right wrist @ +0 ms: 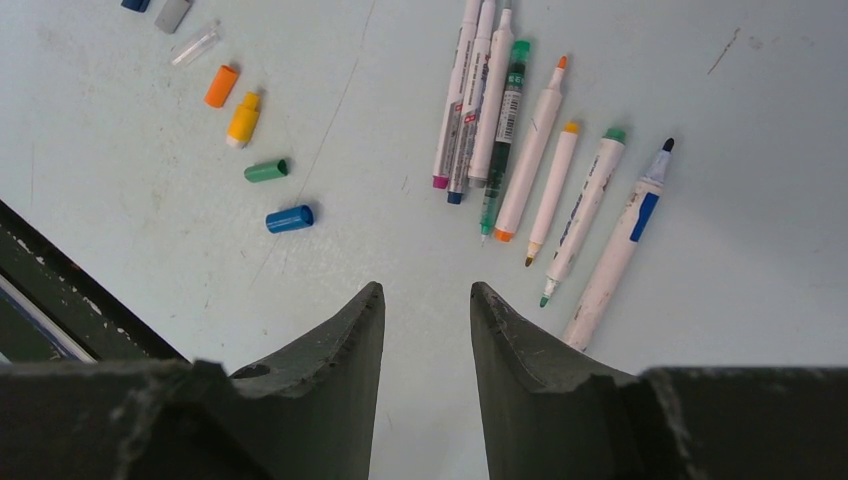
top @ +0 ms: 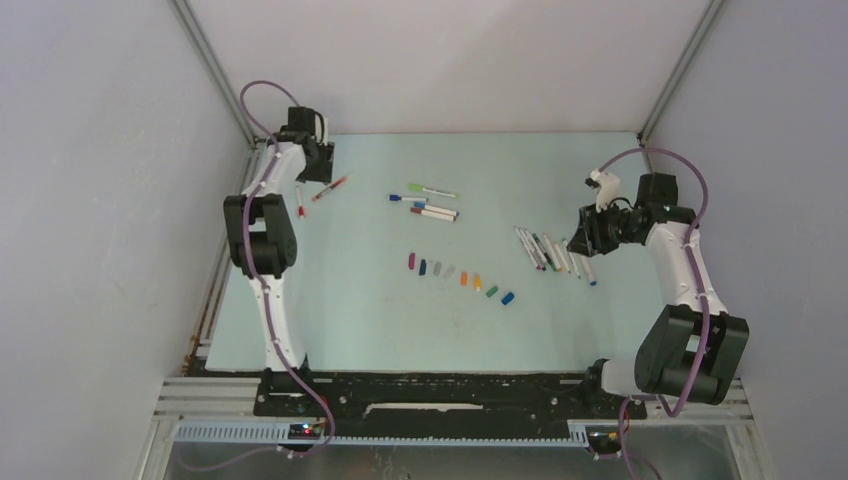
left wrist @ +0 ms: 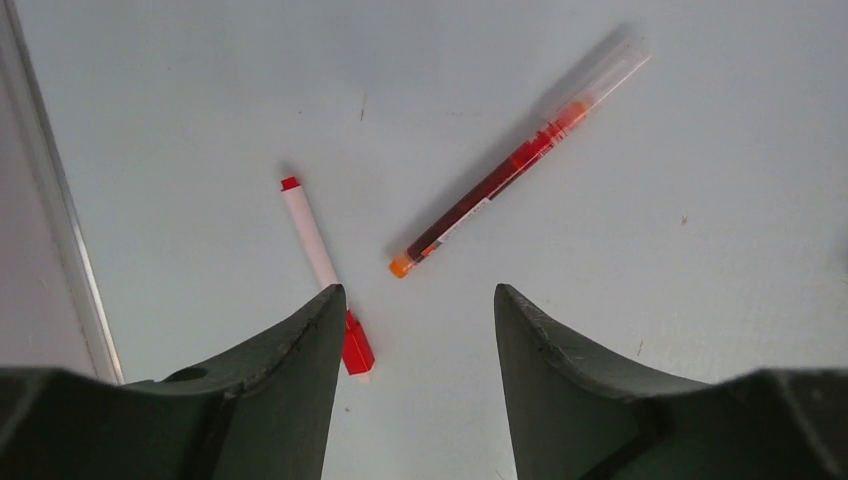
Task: Open the pen caps
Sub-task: Adjust the pen at the center of the board.
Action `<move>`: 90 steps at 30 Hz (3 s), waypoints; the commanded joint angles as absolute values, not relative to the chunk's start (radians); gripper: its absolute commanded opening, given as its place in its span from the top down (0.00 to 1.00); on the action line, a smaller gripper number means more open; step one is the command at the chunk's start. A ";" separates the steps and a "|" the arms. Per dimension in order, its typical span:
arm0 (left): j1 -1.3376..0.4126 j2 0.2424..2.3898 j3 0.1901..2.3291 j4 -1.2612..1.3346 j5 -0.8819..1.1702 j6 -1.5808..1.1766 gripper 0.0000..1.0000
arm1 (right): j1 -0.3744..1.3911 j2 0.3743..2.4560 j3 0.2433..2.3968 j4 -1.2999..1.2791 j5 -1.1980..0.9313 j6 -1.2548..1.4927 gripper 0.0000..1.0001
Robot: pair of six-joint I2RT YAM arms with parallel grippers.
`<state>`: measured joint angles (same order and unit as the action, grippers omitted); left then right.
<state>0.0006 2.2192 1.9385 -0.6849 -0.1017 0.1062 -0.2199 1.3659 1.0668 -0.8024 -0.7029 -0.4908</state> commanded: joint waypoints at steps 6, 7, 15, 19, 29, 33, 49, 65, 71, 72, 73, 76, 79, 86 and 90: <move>0.023 2.324 2.089 -0.786 -0.041 0.121 0.45 | -0.210 1.357 1.090 -0.804 -0.706 -0.511 0.60; 0.025 2.331 2.096 -0.789 -0.039 0.121 0.47 | -0.209 1.358 1.090 -0.804 -0.706 -0.511 0.60; 0.034 2.362 2.121 -0.797 -0.046 0.120 0.51 | -0.206 1.364 1.090 -0.804 -0.707 -0.511 0.60; 0.039 2.379 2.138 -0.807 -0.026 0.117 0.51 | -0.206 1.361 1.090 -0.804 -0.706 -0.511 0.60; 0.046 2.412 2.155 -0.816 0.018 0.110 0.56 | -0.206 1.358 1.090 -0.804 -0.706 -0.510 0.60; 0.047 2.417 2.155 -0.821 0.022 0.103 0.62 | -0.206 1.357 1.089 -0.804 -0.707 -0.511 0.60; 0.008 2.346 2.023 -0.829 -0.056 0.059 0.85 | -0.206 1.343 1.090 -0.804 -0.710 -0.513 0.60; -0.106 2.027 1.532 -0.702 -0.097 -0.172 0.93 | -0.202 1.320 1.090 -0.812 -0.735 -0.518 0.60; -0.106 2.021 1.525 -0.709 -0.091 -0.193 0.76 | -0.199 1.312 1.090 -0.813 -0.737 -0.520 0.59; -0.106 2.026 1.533 -0.715 -0.093 -0.190 0.75 | -0.200 1.310 1.090 -0.814 -0.737 -0.520 0.59; -0.106 2.032 1.542 -0.719 -0.095 -0.187 0.74 | -0.201 1.310 1.090 -0.815 -0.738 -0.520 0.59; -0.106 2.050 1.572 -0.731 -0.102 -0.174 0.73 | -0.202 1.309 1.091 -0.815 -0.738 -0.521 0.59; -0.106 2.076 1.619 -0.752 -0.113 -0.162 0.73 | -0.202 1.309 1.090 -0.815 -0.738 -0.522 0.59; -0.106 2.163 1.760 -0.844 -0.133 -0.132 0.74 | -0.205 1.309 1.090 -0.814 -0.738 -0.522 0.59; -0.107 2.167 1.765 -0.850 -0.149 -0.135 0.75 | -0.210 1.306 1.091 -0.815 -0.739 -0.521 0.59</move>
<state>-0.1089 2.1605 1.7241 -0.8131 -0.1143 -0.1501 -0.2062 1.3380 1.0668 -0.8097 -0.7223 -0.5064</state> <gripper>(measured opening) 0.254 0.403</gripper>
